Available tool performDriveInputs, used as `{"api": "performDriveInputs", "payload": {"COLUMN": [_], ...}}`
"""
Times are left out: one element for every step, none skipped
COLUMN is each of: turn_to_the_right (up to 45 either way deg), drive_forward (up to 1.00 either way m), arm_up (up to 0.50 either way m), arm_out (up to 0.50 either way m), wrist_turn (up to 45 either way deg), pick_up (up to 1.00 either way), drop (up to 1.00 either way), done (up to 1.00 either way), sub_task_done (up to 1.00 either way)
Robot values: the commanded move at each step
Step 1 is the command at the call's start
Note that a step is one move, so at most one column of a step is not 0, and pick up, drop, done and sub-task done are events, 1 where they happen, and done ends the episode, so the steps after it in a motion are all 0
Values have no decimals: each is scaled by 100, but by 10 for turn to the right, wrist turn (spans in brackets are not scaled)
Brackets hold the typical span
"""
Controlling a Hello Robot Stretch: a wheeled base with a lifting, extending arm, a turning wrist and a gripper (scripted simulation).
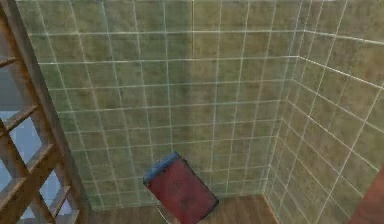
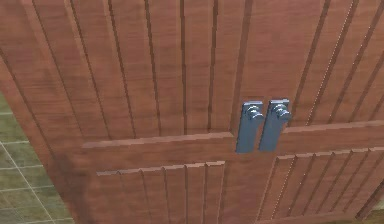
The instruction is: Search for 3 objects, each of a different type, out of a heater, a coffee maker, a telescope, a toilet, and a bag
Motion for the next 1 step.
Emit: {"api": "performDriveInputs", "payload": {"turn_to_the_right": [-450], "drive_forward": [0], "arm_up": [0], "arm_out": [0], "wrist_turn": [0], "pick_up": [0], "drop": [0], "done": [0], "sub_task_done": [0]}}
